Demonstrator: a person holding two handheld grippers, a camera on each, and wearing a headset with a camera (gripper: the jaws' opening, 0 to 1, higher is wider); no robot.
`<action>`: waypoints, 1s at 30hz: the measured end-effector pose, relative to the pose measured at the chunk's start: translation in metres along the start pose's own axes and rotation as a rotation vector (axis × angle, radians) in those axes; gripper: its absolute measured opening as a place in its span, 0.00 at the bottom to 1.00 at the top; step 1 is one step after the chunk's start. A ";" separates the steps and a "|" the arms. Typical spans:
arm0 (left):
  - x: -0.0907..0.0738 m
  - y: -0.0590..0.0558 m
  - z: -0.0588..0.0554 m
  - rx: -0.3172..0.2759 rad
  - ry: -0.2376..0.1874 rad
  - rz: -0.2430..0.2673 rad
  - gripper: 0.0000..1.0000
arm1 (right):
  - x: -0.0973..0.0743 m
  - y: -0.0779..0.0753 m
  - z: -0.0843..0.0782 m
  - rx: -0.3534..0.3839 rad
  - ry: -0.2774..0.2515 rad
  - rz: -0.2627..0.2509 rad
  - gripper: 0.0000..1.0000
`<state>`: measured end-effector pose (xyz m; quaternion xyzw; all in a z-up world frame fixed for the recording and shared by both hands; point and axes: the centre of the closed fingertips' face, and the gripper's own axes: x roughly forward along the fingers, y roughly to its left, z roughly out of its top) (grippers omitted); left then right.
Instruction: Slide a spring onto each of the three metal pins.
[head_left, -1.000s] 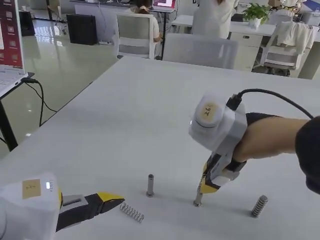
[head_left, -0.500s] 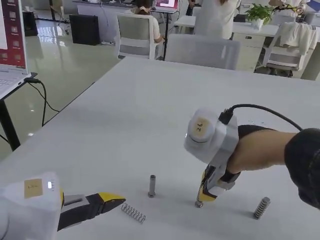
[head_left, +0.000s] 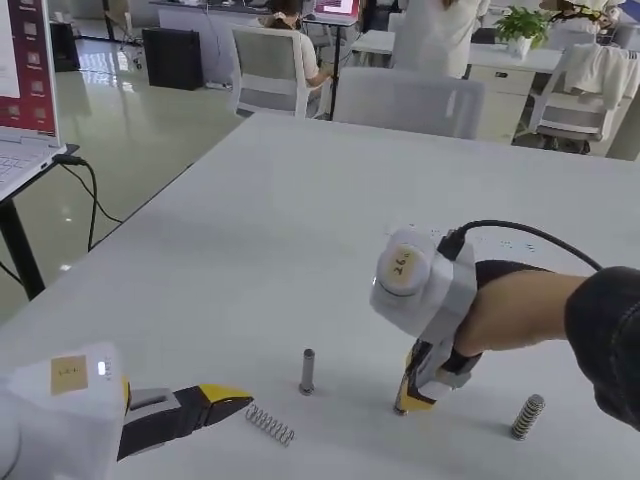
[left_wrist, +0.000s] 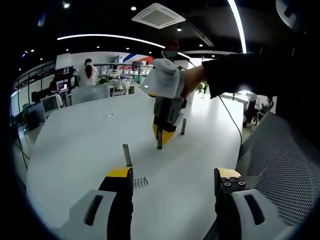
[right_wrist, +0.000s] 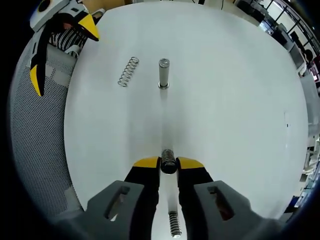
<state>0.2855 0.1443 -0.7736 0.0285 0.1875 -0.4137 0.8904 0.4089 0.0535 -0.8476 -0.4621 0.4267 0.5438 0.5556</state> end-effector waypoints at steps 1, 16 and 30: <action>0.000 0.000 0.000 0.001 0.000 0.001 0.64 | 0.000 0.000 0.000 0.001 0.000 0.000 0.15; 0.001 0.001 0.001 0.002 -0.003 0.001 0.64 | -0.009 0.001 -0.011 0.024 -0.022 -0.007 0.20; 0.000 0.004 0.002 0.005 -0.007 0.008 0.64 | -0.014 0.029 -0.020 0.042 -0.037 0.017 0.21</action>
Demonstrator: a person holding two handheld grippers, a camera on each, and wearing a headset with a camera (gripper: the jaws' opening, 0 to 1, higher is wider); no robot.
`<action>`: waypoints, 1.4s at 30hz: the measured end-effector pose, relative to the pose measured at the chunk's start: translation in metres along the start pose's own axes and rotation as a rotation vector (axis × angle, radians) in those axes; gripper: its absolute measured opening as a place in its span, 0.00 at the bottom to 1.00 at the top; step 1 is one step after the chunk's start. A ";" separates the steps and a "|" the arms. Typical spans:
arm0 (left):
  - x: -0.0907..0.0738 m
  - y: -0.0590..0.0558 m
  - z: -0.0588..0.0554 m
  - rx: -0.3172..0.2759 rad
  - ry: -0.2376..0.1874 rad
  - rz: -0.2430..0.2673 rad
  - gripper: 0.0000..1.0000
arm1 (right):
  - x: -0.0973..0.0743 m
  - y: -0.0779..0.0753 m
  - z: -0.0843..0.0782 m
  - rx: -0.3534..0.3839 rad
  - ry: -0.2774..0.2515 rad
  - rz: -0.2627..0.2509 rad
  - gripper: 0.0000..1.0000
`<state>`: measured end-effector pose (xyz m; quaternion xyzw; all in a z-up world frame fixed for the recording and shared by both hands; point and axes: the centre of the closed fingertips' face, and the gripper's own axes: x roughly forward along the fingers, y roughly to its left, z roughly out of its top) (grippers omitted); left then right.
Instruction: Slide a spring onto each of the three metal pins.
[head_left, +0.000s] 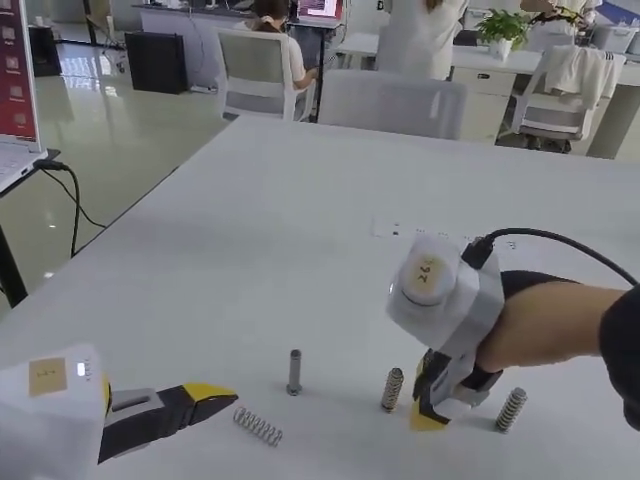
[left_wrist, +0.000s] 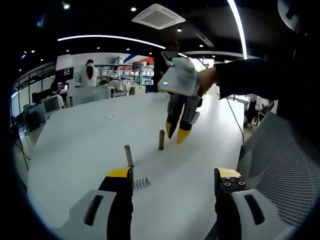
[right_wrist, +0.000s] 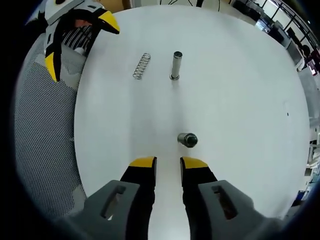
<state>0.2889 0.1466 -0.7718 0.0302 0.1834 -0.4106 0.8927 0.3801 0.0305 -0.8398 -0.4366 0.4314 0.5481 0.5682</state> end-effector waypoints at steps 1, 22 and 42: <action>0.000 0.000 0.000 0.000 0.000 0.000 0.64 | 0.000 0.003 0.001 0.003 -0.005 0.007 0.21; -0.004 -0.002 -0.003 0.003 0.005 0.007 0.64 | 0.003 0.052 0.065 -0.031 -0.119 0.082 0.20; -0.009 0.003 -0.007 -0.005 0.012 0.024 0.63 | 0.032 0.050 0.121 -0.001 -0.235 0.039 0.20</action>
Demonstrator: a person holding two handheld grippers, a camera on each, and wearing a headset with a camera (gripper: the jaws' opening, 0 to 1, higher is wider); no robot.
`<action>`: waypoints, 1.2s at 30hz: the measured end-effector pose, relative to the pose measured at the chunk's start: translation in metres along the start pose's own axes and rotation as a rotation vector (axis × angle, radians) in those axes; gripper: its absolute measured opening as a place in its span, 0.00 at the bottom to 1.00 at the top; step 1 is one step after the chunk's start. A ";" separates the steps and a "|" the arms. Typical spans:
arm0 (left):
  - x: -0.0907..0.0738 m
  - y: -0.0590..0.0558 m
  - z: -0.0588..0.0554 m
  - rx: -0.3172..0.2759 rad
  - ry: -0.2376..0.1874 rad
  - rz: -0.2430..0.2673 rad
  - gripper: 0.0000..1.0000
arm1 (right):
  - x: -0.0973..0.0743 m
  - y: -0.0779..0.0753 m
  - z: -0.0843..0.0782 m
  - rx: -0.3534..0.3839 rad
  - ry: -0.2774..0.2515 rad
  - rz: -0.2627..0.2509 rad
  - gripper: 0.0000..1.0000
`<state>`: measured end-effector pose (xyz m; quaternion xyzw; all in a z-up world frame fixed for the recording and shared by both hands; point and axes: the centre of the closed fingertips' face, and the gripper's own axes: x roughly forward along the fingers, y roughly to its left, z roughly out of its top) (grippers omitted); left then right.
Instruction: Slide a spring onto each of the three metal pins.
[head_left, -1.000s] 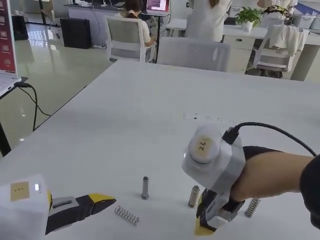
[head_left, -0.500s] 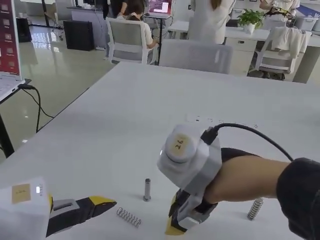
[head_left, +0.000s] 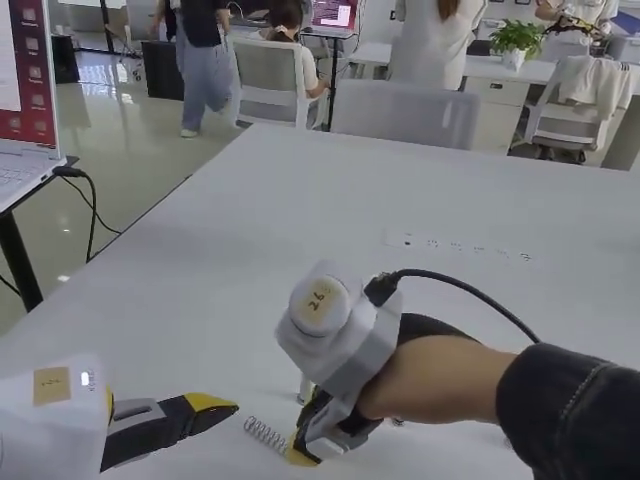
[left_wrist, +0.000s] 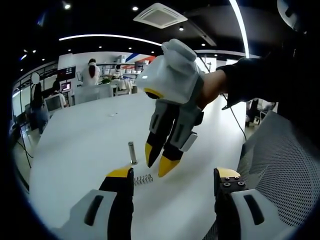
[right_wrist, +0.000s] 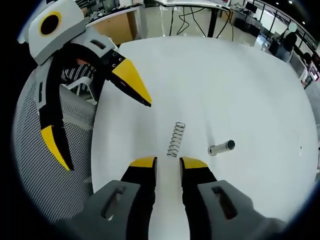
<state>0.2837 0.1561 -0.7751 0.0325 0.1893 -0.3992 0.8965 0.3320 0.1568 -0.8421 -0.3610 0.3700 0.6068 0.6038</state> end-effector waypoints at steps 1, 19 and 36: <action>0.000 0.000 0.000 -0.001 0.000 0.001 0.63 | 0.001 0.000 0.001 0.003 -0.006 -0.002 0.20; -0.003 0.002 -0.002 -0.004 0.003 0.013 0.63 | 0.019 -0.008 0.003 0.076 -0.004 -0.003 0.20; -0.001 0.002 -0.004 -0.012 0.006 0.016 0.61 | 0.015 -0.008 -0.010 0.052 0.005 0.008 0.13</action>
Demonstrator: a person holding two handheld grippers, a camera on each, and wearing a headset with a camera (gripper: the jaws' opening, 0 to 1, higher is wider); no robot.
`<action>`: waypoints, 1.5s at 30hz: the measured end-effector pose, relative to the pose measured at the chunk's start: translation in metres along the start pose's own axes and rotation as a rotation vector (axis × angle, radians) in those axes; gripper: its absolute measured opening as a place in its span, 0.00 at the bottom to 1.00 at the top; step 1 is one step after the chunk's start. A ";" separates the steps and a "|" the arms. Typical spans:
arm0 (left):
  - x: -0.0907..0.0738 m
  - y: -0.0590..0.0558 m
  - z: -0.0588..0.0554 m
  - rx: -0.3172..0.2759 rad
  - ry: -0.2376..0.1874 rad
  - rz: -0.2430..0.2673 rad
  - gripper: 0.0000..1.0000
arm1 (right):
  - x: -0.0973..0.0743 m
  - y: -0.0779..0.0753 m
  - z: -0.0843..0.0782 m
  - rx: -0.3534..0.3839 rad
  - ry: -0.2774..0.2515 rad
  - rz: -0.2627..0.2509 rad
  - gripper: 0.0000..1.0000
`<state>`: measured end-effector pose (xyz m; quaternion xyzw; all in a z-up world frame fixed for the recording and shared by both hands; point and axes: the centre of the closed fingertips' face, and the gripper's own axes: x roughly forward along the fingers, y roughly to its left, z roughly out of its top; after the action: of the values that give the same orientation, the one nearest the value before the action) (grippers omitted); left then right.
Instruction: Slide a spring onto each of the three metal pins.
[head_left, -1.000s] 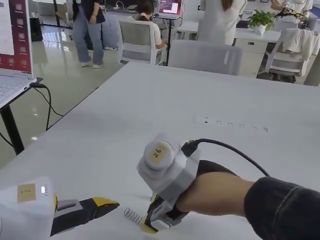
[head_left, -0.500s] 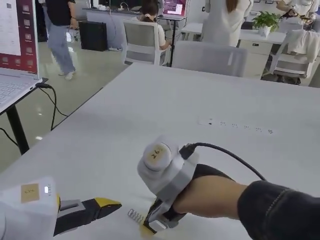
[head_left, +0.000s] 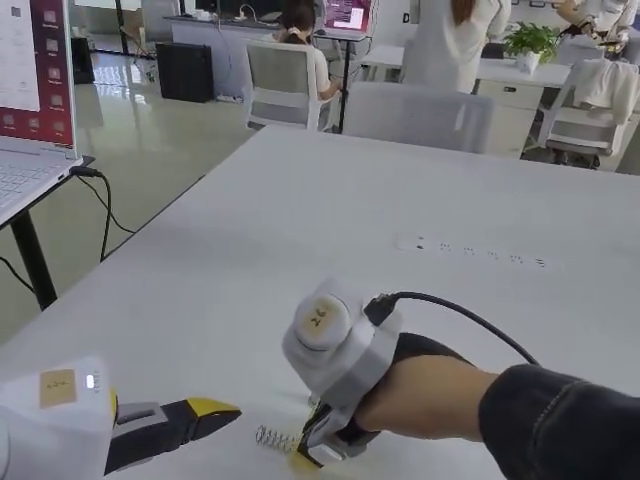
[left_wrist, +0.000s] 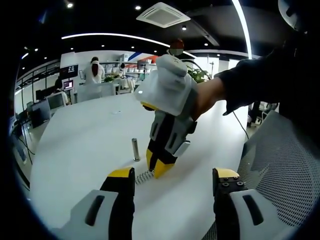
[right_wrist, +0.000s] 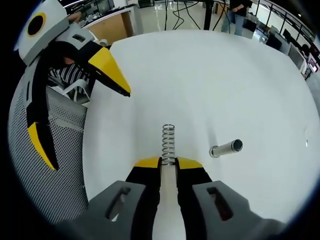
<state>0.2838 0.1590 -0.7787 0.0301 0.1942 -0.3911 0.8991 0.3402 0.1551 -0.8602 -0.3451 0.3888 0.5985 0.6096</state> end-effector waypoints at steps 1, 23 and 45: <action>0.001 0.000 0.000 0.000 0.001 -0.002 0.61 | -0.002 0.001 0.000 0.000 0.000 0.003 0.13; 0.022 -0.015 0.007 0.066 0.026 -0.097 0.53 | -0.076 0.029 -0.028 -0.104 0.008 0.037 0.13; 0.033 -0.031 0.012 0.177 0.035 -0.187 0.26 | -0.095 0.052 -0.027 -0.169 0.037 0.105 0.13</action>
<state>0.2861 0.1119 -0.7769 0.0980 0.1766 -0.4883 0.8490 0.2885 0.0892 -0.7858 -0.3854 0.3659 0.6536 0.5389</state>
